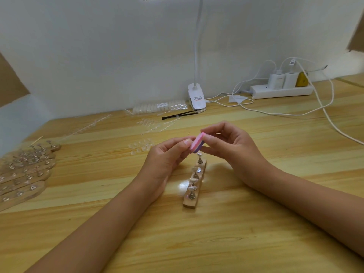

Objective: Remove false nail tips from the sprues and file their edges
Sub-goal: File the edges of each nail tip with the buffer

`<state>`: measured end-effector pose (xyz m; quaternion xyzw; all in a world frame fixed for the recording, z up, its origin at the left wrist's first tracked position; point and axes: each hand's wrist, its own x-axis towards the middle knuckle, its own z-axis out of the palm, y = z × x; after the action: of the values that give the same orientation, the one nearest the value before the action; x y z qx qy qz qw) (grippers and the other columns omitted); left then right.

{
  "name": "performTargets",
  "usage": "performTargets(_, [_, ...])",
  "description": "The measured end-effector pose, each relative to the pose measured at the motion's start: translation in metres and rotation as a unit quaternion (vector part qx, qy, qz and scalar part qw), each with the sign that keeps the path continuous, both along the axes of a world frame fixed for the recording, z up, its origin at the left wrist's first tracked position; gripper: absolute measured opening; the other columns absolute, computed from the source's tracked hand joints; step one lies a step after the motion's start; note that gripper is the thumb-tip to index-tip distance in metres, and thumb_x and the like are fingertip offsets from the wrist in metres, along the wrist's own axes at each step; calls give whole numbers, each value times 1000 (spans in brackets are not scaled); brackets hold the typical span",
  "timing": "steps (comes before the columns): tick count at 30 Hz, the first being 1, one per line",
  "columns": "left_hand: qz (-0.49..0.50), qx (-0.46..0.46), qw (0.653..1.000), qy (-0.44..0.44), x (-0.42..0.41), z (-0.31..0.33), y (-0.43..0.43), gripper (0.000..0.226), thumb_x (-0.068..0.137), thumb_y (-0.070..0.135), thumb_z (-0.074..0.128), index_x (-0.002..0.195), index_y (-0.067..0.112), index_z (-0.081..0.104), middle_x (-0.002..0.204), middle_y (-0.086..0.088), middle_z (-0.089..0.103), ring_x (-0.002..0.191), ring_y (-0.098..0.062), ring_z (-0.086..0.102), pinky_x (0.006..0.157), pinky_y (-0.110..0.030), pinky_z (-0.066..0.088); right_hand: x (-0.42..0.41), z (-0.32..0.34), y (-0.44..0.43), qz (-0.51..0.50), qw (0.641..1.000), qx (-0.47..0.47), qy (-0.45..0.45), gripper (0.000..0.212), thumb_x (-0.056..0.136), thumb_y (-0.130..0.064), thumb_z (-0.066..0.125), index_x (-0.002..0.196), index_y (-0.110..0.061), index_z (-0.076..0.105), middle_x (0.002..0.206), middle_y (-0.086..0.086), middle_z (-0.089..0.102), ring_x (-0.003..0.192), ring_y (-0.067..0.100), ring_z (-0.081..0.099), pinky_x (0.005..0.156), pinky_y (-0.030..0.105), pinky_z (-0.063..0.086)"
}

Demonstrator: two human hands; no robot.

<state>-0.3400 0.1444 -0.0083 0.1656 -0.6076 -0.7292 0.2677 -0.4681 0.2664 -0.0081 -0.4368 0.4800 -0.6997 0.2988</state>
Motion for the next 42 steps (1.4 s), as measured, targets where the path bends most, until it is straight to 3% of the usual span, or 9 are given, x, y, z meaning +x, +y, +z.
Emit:
performTargets(13, [16, 35, 999, -9, -1, -1, -1, 29, 73, 24, 70, 97, 8, 73, 89, -2, 75, 80, -5, 68, 77, -15, 55, -2, -2, -2, -17, 1000, -10, -10, 25, 77, -19, 69, 98, -7, 63, 90, 1, 75, 94, 19, 72, 81, 29, 57])
performTargets(17, [16, 29, 999, -19, -2, -2, -1, 33, 73, 26, 70, 100, 7, 72, 87, -7, 74, 77, -12, 68, 73, -20, 57, 1, -6, -3, 53, 998, 29, 27, 19, 84, -12, 69, 100, -3, 64, 95, 6, 75, 94, 21, 72, 81, 29, 57])
performTargets(21, [27, 47, 998, -12, -2, -3, -3, 30, 73, 23, 71, 98, 7, 73, 92, -5, 74, 83, -7, 68, 80, -16, 55, -6, -4, -3, -58, 998, 19, 10, 14, 91, -1, 63, 90, -14, 68, 84, -3, 73, 84, 12, 69, 78, 28, 54])
performTargets(24, [22, 49, 999, -5, -2, -2, -1, 27, 75, 21, 71, 98, 8, 74, 89, -3, 74, 83, -7, 69, 78, -15, 55, -3, -5, -2, -30, 998, 44, 39, 10, 92, -2, 62, 94, -11, 67, 78, -2, 73, 80, 14, 72, 77, 31, 59])
performTargets(28, [39, 76, 996, 8, -1, 0, -2, 14, 91, 10, 64, 102, 7, 72, 91, -6, 76, 88, -12, 72, 77, -16, 56, -3, -5, -1, -57, 995, 68, 46, 9, 93, -6, 63, 95, -15, 67, 87, -3, 74, 88, 12, 73, 55, 27, 60])
performTargets(31, [45, 68, 997, 11, 1, 2, -2, 13, 96, 10, 59, 102, 9, 70, 94, -10, 76, 91, -18, 73, 75, -19, 57, -14, -2, 0, -111, 992, 53, 43, 13, 93, -3, 61, 92, -14, 68, 85, -6, 70, 86, 8, 69, 81, 25, 57])
performTargets(35, [33, -62, 997, -25, 9, 7, -6, 8, 95, 18, 61, 99, 12, 65, 100, -9, 77, 96, -20, 73, 78, -22, 58, -23, -2, 6, -112, 986, 89, 82, 14, 93, -6, 62, 90, -18, 69, 84, -6, 69, 83, 7, 65, 82, 24, 57])
performTargets(39, [-14, -196, 974, -114, 18, 16, -15, 18, 82, 44, 69, 90, 28, 72, 124, 18, 67, 116, 0, 60, 97, -27, 44, -28, -1, 8, -110, 984, 118, 78, 12, 93, -6, 61, 91, -16, 69, 86, -2, 70, 82, 6, 65, 83, 24, 56])
performTargets(42, [-33, -216, 961, -170, 19, 19, -15, 24, 67, 51, 72, 81, 32, 76, 124, 27, 60, 106, 14, 56, 83, -12, 36, -30, -1, 8, -101, 980, 147, 84, 10, 94, -7, 61, 94, -13, 69, 89, -2, 70, 84, 5, 64, 81, 20, 56])
